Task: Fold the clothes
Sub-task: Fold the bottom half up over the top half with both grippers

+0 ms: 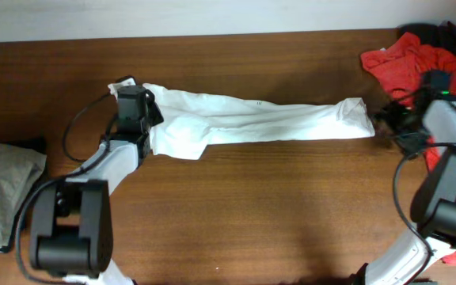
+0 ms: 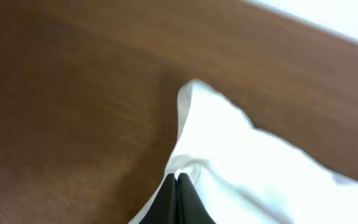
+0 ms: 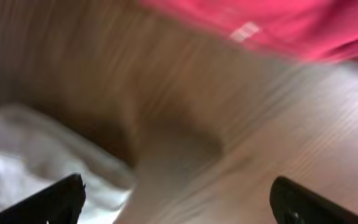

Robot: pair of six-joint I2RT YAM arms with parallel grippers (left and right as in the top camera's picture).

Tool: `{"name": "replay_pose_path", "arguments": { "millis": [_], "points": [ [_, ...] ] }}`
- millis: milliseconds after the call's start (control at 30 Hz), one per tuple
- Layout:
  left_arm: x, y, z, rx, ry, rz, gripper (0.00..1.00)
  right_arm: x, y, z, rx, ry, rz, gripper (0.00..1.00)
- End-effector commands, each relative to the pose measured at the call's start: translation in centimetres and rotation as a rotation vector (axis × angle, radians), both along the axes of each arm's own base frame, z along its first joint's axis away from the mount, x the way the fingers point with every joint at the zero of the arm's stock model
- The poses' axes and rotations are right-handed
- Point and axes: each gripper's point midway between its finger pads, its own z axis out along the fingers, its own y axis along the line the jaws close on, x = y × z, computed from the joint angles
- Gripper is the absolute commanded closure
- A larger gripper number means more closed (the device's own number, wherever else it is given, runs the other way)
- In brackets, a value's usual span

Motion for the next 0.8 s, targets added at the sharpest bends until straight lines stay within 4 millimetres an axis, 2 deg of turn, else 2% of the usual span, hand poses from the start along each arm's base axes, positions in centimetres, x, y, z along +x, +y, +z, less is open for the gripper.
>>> {"name": "replay_pose_path", "arguments": {
  "millis": [0,67,100,133,167,200,233,267,300,333,400,433,467,500,533,567,633,667,767],
  "points": [
    [-2.5,0.1,8.7,0.128,-0.066,-0.1,0.99,-1.2,-4.3,5.8,-0.182,0.071,0.013,0.01],
    [-5.3,0.4,12.0,0.133,-0.072,-0.102,0.92,-0.9,-5.1,10.8,-0.246,0.023,0.005,0.01],
    [-6.4,0.5,13.2,0.132,-0.077,-0.103,0.8,-0.6,-5.4,13.3,-0.277,-0.016,-0.01,0.01],
    [-7.1,0.6,13.9,0.132,-0.078,-0.103,0.71,-1.1,-6.0,14.1,-0.313,-0.001,-0.036,0.01],
    [-7.9,0.7,14.6,0.132,-0.081,-0.103,0.56,-3.1,-7.4,14.6,-0.395,0.084,-0.107,0.01],
    [-8.2,0.5,14.8,0.125,-0.08,-0.113,0.56,-3.5,-6.6,14.0,-0.355,0.107,-0.079,0.01],
    [-8.3,-0.1,14.7,0.106,-0.079,-0.14,0.55,0.2,-2.2,13.5,-0.162,-0.052,0.281,0.01],
    [-8.2,-0.4,14.7,0.096,-0.08,-0.155,0.55,2.6,2.2,14.4,-0.002,-0.235,0.543,0.01],
    [-8.2,-0.4,14.7,0.095,-0.08,-0.155,0.55,3.1,3.8,14.7,0.078,-0.295,0.568,0.01],
    [-8.3,-0.4,14.6,0.095,-0.075,-0.155,0.54,2.6,2.4,13.2,0.074,-0.212,0.411,0.01],
    [-8.5,-0.4,14.3,0.096,-0.062,-0.156,0.53,2.8,3.0,10.6,0.138,-0.175,0.446,0.01],
    [-8.6,-0.3,14.1,0.096,-0.05,-0.157,0.52,3.3,6.3,8.8,0.323,-0.243,0.614,0.01],
    [-8.8,-0.3,13.8,0.096,-0.036,-0.157,0.52,3.3,8.0,7.3,0.446,-0.265,0.668,0.01],
    [-9.0,-0.3,13.6,0.096,-0.025,-0.158,0.51,3.1,10.0,4.8,0.613,-0.299,0.728,0.01],
    [-9.1,-0.3,13.4,0.096,-0.018,-0.159,0.51,2.9,11.5,3.7,0.728,-0.354,0.781,0.02],
    [-9.1,-0.3,13.4,0.096,-0.015,-0.159,0.5,2.2,12.4,2.3,0.81,-0.359,0.797,0.01],
    [-9.2,-0.3,13.3,0.096,-0.014,-0.159,0.47,1.6,12.7,-0.2,0.871,-0.322,0.78,0.01],
    [-9.2,-0.3,13.3,0.096,-0.014,-0.159,0.47,1.6,12.8,-0.1,0.869,-0.334,0.796,0.02],
    [-9.2,-0.3,13.3,0.096,-0.014,-0.159,0.47,2.0,12.5,1.8,0.868,-0.338,0.811,0.01]
  ]
}}
